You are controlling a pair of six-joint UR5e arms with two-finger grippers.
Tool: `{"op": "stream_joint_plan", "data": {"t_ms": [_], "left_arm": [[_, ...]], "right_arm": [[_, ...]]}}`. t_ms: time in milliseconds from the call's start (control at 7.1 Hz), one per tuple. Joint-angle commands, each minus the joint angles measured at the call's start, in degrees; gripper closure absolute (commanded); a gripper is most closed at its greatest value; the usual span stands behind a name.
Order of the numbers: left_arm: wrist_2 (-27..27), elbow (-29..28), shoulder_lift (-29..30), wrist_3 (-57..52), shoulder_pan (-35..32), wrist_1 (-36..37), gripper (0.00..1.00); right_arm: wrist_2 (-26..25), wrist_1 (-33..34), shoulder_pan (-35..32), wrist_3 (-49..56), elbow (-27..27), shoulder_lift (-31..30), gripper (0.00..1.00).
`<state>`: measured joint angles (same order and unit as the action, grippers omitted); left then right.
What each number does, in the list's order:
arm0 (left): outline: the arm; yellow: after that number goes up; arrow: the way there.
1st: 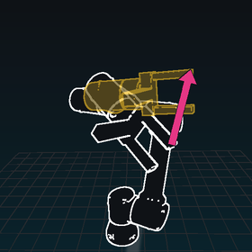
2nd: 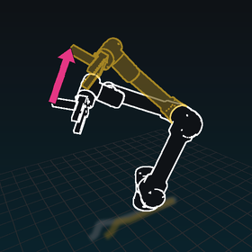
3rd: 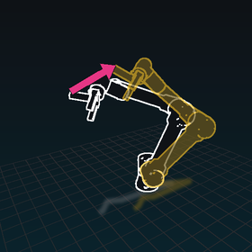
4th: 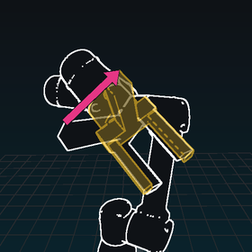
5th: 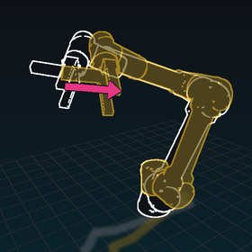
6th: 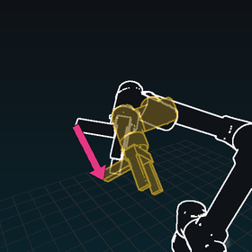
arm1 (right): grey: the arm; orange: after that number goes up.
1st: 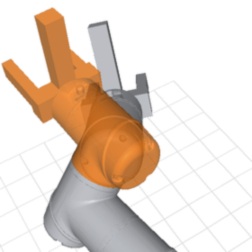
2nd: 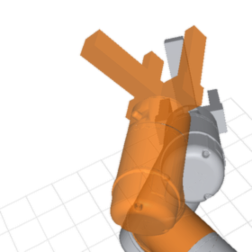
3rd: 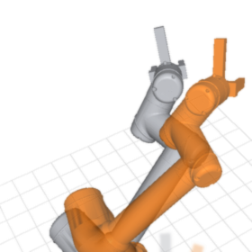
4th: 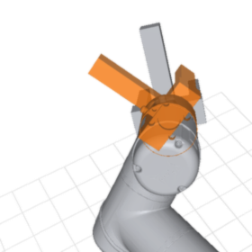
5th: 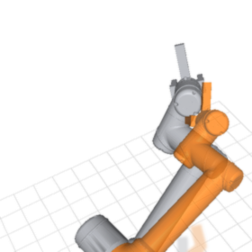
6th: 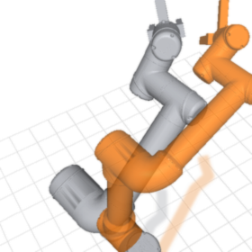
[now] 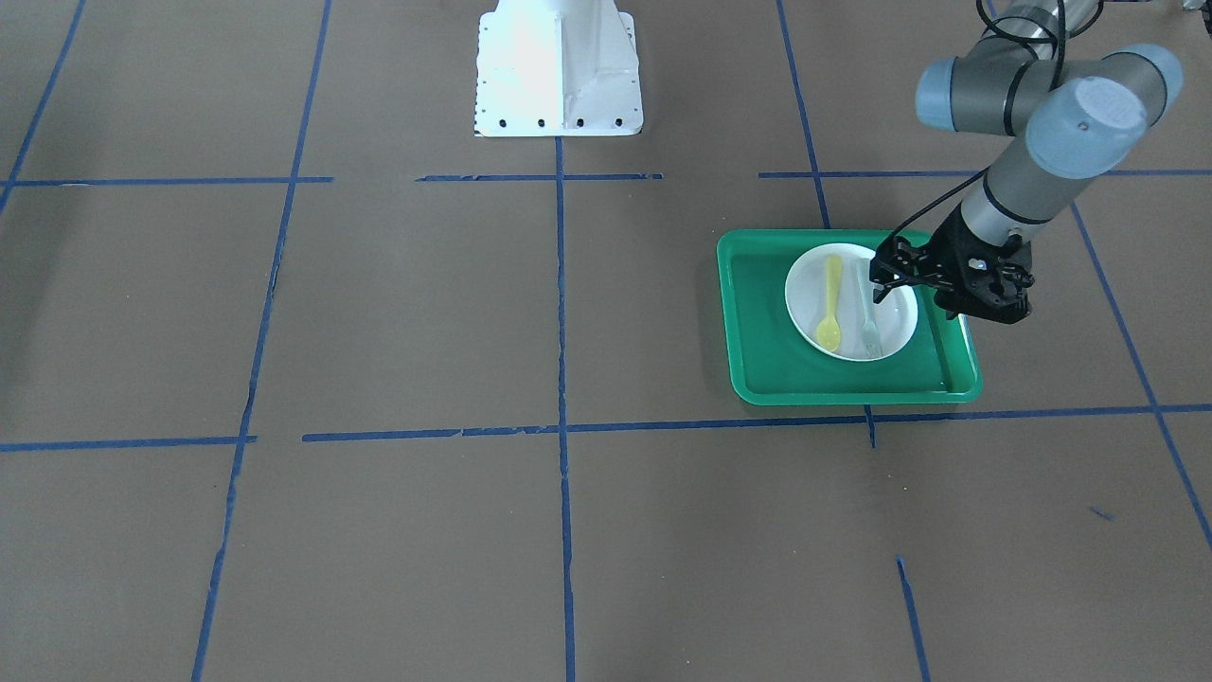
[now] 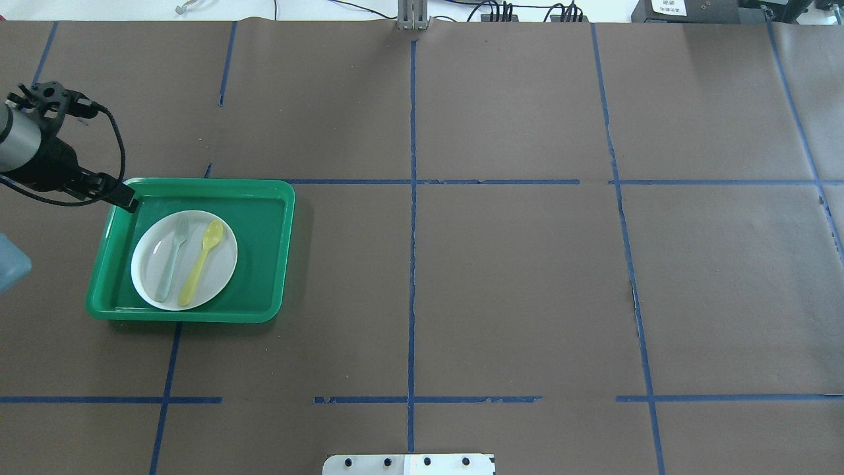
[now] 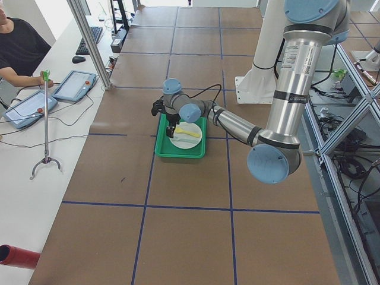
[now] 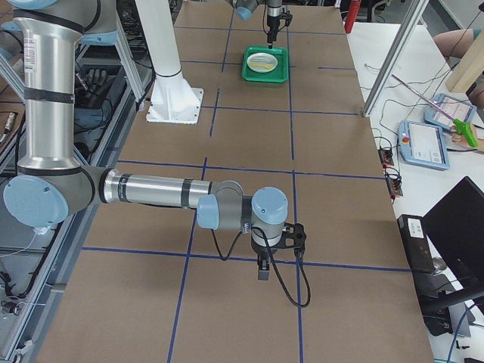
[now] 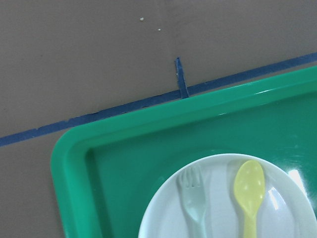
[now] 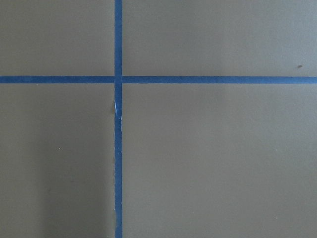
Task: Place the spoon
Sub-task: 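Move the left gripper over the yellow spoon on the white plate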
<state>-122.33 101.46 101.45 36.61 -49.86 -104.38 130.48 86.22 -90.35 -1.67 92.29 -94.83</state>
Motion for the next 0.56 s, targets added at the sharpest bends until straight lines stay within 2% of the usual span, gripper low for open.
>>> {"op": "stream_joint_plan", "data": {"t_ms": [0,423], "left_arm": [[0.60,-3.01,2.61,1.71,2.83,-0.12,0.01],[0.34,-4.16,2.61,1.79,6.34,-0.21,0.12]], "right_arm": [[0.04,0.00,0.00,0.00,0.00,0.00,0.00],[0.04,0.00,0.00,0.00,0.00,-0.09,0.00]]}}
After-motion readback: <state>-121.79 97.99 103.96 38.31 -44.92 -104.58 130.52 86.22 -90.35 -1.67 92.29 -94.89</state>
